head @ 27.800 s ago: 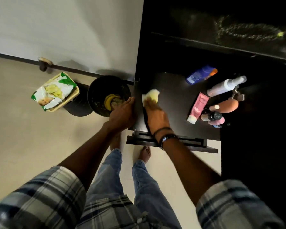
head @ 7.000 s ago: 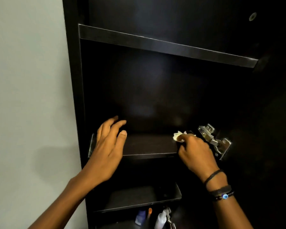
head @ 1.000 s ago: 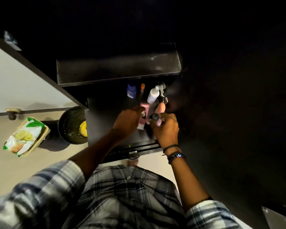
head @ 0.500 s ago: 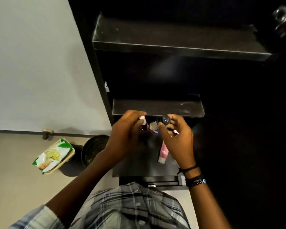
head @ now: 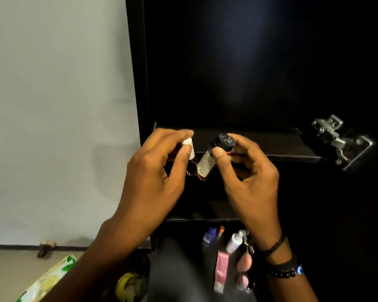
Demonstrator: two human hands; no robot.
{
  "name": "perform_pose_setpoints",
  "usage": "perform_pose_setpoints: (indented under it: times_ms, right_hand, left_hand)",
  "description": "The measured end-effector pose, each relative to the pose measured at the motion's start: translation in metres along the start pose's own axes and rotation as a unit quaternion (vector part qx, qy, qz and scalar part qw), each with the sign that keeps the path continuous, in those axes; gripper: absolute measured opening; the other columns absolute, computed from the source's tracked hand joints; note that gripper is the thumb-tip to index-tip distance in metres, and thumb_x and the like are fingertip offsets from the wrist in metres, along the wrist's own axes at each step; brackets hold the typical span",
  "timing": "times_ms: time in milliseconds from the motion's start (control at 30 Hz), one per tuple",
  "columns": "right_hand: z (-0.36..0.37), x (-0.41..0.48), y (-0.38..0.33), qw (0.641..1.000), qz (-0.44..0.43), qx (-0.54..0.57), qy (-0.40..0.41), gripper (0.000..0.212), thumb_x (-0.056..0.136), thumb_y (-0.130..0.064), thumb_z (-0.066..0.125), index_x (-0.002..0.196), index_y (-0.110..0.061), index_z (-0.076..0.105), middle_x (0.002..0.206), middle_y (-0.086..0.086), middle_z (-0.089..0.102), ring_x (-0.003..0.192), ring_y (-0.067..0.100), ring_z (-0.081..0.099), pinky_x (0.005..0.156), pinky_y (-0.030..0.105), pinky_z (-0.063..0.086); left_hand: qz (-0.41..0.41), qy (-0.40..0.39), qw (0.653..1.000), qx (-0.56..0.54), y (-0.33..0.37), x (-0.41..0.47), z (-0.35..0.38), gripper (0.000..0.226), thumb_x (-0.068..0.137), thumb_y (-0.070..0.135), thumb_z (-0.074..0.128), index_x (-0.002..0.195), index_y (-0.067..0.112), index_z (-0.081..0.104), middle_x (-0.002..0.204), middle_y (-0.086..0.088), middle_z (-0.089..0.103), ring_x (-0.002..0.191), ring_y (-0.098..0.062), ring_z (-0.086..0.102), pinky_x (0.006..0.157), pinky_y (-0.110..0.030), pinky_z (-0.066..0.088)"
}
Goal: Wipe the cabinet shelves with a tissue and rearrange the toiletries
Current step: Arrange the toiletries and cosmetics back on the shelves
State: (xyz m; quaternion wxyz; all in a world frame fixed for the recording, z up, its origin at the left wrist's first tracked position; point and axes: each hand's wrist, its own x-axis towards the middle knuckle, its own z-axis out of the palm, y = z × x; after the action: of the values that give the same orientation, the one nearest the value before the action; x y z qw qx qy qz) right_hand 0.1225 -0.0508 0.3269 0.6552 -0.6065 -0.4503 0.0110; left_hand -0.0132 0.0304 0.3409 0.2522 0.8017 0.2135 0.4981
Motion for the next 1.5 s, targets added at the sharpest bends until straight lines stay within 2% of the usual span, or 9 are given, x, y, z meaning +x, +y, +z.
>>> perform_pose_setpoints:
  times_ms: [167, 300, 467, 733, 833, 933, 1200, 1400, 1500]
  right_hand:
    - [0.007, 0.046, -0.008, 0.999, -0.032, -0.027, 0.012, 0.031, 0.087, -0.030, 0.066, 0.116, -0.019, 0.062, 0.100, -0.001, 0.067, 0.084, 0.012, 0.067, 0.070, 0.024, 0.057]
    - [0.018, 0.071, 0.005, 0.996, -0.043, -0.084, 0.002, 0.033, 0.088, -0.032, 0.066, 0.117, -0.019, 0.061, 0.101, -0.004, 0.066, 0.085, 0.005, 0.066, 0.071, 0.020, 0.056]
    - [0.031, 0.079, 0.020, 0.991, -0.057, -0.123, -0.020, 0.036, 0.087, -0.031, 0.066, 0.119, -0.016, 0.060, 0.102, -0.004, 0.065, 0.085, 0.002, 0.064, 0.075, 0.019, 0.054]
    - [0.041, 0.075, 0.037, 0.994, -0.025, -0.094, -0.049, 0.039, 0.081, -0.017, 0.072, 0.119, -0.018, 0.060, 0.100, -0.004, 0.065, 0.081, 0.004, 0.066, 0.066, 0.015, 0.055]
    - [0.042, 0.074, 0.035, 0.996, -0.017, -0.077, -0.050, 0.035, 0.082, -0.012, 0.072, 0.115, -0.017, 0.061, 0.096, -0.008, 0.066, 0.083, -0.002, 0.066, 0.068, 0.009, 0.052]
    - [0.045, 0.074, 0.035, 0.996, -0.022, -0.084, -0.037, 0.027, 0.082, -0.014, 0.073, 0.107, -0.016, 0.063, 0.093, -0.012, 0.066, 0.084, -0.004, 0.066, 0.071, 0.010, 0.053]
    - [0.049, 0.072, 0.042, 0.986, -0.073, -0.147, -0.004, 0.008, 0.083, -0.014, 0.071, 0.091, -0.015, 0.071, 0.088, -0.008, 0.069, 0.083, 0.003, 0.066, 0.074, 0.024, 0.056]
    - [0.045, 0.069, 0.042, 0.986, -0.076, -0.146, -0.006, 0.011, 0.085, -0.015, 0.070, 0.095, -0.014, 0.072, 0.092, -0.006, 0.070, 0.085, 0.003, 0.066, 0.076, 0.023, 0.056]
    - [0.040, 0.061, 0.039, 0.981, -0.094, -0.170, -0.021, 0.018, 0.088, -0.015, 0.065, 0.106, -0.012, 0.070, 0.102, -0.003, 0.069, 0.094, 0.004, 0.064, 0.082, 0.015, 0.052]
  left_hand:
    - [0.020, 0.032, 0.999, 0.024, 0.004, 0.041, 0.003, 0.027, 0.094, 0.019, 0.054, 0.120, 0.014, 0.062, 0.112, 0.005, 0.061, 0.101, -0.005, 0.059, 0.085, -0.023, 0.053]
    - [0.010, 0.043, 0.997, 0.069, -0.007, 0.061, 0.019, 0.024, 0.094, 0.018, 0.054, 0.116, 0.014, 0.063, 0.108, 0.004, 0.061, 0.093, -0.005, 0.059, 0.080, -0.022, 0.051]
    - [-0.020, 0.039, 0.991, 0.130, -0.018, 0.066, 0.035, 0.025, 0.095, 0.017, 0.051, 0.116, 0.012, 0.062, 0.108, -0.002, 0.059, 0.088, -0.019, 0.063, 0.071, -0.032, 0.053]
    - [-0.068, 0.039, 0.987, 0.139, -0.028, 0.060, 0.047, 0.052, 0.089, 0.004, 0.058, 0.136, 0.017, 0.043, 0.125, -0.001, 0.053, 0.104, -0.017, 0.060, 0.079, -0.012, 0.036]
    - [-0.087, 0.052, 0.989, 0.107, -0.035, 0.056, 0.052, 0.064, 0.086, 0.001, 0.058, 0.140, 0.023, 0.031, 0.130, 0.001, 0.047, 0.105, -0.021, 0.061, 0.090, -0.029, 0.049]
    - [-0.095, 0.070, 0.989, 0.090, -0.039, 0.057, 0.055, 0.065, 0.086, 0.002, 0.058, 0.138, 0.025, 0.029, 0.131, 0.001, 0.044, 0.106, -0.022, 0.061, 0.087, -0.044, 0.053]
    - [-0.068, 0.102, 0.989, 0.087, -0.042, 0.056, 0.059, 0.051, 0.082, -0.002, 0.059, 0.127, 0.016, 0.042, 0.120, 0.001, 0.040, 0.109, -0.017, 0.053, 0.082, -0.037, 0.055]
    - [-0.054, 0.100, 0.990, 0.085, -0.043, 0.053, 0.057, 0.049, 0.084, -0.001, 0.059, 0.127, 0.014, 0.041, 0.123, -0.001, 0.041, 0.111, -0.016, 0.052, 0.085, -0.036, 0.055]
    - [-0.039, 0.091, 0.991, 0.089, -0.039, 0.045, 0.056, 0.049, 0.085, 0.004, 0.059, 0.129, 0.012, 0.041, 0.126, -0.004, 0.043, 0.114, -0.017, 0.050, 0.091, -0.033, 0.051]
